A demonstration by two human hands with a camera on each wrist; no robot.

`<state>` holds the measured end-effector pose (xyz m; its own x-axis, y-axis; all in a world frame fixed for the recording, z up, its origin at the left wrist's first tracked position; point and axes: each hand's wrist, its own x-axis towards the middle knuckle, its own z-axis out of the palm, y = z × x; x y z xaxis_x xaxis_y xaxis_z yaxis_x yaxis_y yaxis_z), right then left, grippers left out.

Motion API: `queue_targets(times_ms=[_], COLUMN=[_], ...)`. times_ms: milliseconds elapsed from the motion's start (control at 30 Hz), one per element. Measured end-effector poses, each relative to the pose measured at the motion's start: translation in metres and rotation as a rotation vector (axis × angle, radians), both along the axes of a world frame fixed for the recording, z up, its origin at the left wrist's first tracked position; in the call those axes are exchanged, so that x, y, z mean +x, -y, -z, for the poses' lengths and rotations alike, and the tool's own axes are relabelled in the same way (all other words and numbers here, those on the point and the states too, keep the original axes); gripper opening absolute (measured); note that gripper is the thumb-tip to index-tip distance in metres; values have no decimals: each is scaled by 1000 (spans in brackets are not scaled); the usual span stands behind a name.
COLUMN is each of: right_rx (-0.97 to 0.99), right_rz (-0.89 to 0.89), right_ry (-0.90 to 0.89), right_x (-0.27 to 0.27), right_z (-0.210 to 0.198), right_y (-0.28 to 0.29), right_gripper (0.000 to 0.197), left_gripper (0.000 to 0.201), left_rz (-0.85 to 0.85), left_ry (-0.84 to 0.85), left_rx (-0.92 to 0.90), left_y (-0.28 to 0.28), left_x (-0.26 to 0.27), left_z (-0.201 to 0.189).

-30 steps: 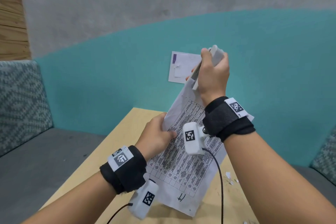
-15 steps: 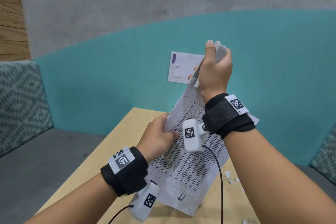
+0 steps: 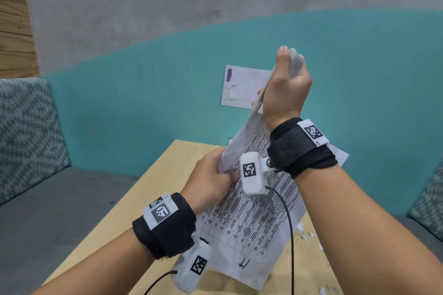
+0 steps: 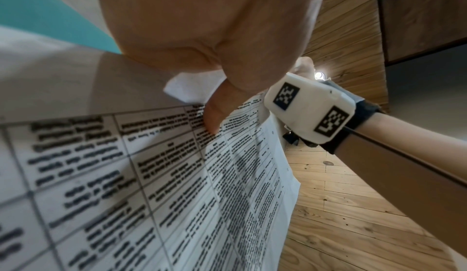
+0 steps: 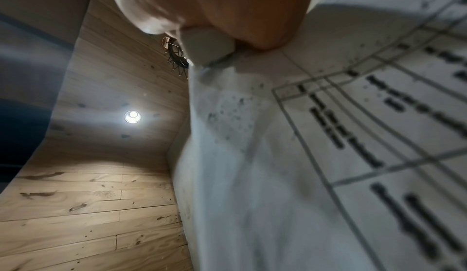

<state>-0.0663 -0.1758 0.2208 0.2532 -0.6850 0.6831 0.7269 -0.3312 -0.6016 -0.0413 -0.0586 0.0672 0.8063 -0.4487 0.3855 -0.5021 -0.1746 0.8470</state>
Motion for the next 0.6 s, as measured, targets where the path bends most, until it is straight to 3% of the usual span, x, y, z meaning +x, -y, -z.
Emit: queue_targets(times_ms=[167,367,433,500,600], right_rx=[-30,148,150,97,-48], right_rz=[-20,112,93,62,25], right_ry=[-29,231,222,43,-473], right_x=[-6,-22,-28,-31,-28], right_z=[0,-16,-10,11,56], right_y=[-1,22,31,34,42], right_gripper=[28,16,14,12,21], left_gripper=[33,36,38,42,47], left_rz=[10,21,22,-13,-119], left_ry=[-22,-244,-301,-314,-333], left_rx=[-34,-98,-122,-121,-122], left_y=[-1,-13,-20,-28,-38], left_x=[3,23,30,43,67], left_z=[-3,3,5,9,12])
